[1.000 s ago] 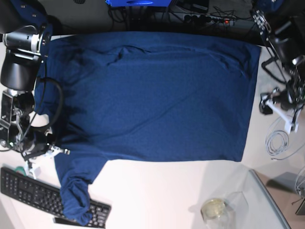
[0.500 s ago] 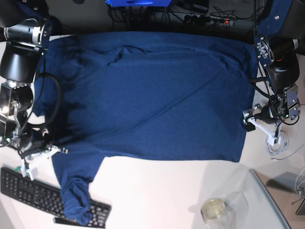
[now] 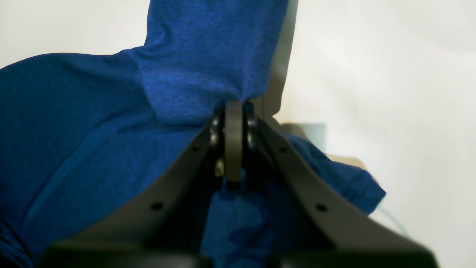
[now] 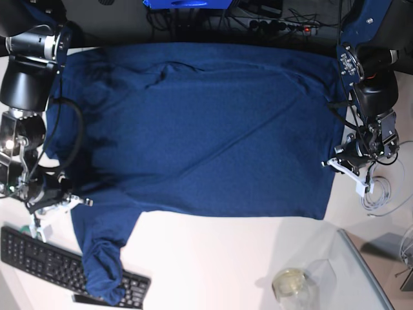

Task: Layout the t-shirt on the table in an organized manner, then fold the t-shirt properly
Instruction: 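Move the left gripper down the shirt side and grasp the hem corner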

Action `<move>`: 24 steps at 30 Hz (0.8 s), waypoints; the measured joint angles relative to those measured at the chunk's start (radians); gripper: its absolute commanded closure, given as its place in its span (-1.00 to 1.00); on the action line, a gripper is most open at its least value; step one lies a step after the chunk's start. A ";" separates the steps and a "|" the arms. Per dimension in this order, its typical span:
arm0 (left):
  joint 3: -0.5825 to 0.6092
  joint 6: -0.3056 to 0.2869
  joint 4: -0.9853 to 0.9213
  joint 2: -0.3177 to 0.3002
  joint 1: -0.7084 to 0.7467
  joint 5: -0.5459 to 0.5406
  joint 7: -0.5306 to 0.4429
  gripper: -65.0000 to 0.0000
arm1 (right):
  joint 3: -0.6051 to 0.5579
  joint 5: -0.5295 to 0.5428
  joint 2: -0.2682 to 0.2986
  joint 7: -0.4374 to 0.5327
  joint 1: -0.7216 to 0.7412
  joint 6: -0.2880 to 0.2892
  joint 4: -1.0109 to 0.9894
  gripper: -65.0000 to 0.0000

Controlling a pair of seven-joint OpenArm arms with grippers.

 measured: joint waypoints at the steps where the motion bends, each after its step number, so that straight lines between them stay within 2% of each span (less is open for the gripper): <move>1: 0.000 0.000 0.000 0.000 0.000 0.000 0.000 1.00 | 0.000 -0.001 0.001 0.000 0.000 0.000 0.000 1.00; 4: 0.000 -0.003 0.008 0.001 0.001 0.000 0.005 1.00 | 0.000 0.000 0.001 0.000 0.000 0.000 0.000 1.00; 6: 0.000 -0.003 0.060 0.009 0.015 0.008 0.042 1.00 | 0.000 -0.001 0.000 0.000 0.000 0.000 0.000 1.00; 10: 0.003 -0.015 0.235 0.027 0.099 0.021 0.163 1.00 | 0.000 -0.002 0.002 -0.001 -0.001 0.000 0.000 1.00; 16: 0.002 -0.014 0.499 0.018 0.215 0.016 0.203 1.00 | 0.000 -0.002 0.001 0.000 -0.003 0.001 -0.001 1.00; 24: 0.000 -0.014 0.752 0.052 0.359 0.022 0.324 1.00 | 0.000 -0.001 0.001 0.000 -0.014 0.000 -0.001 1.00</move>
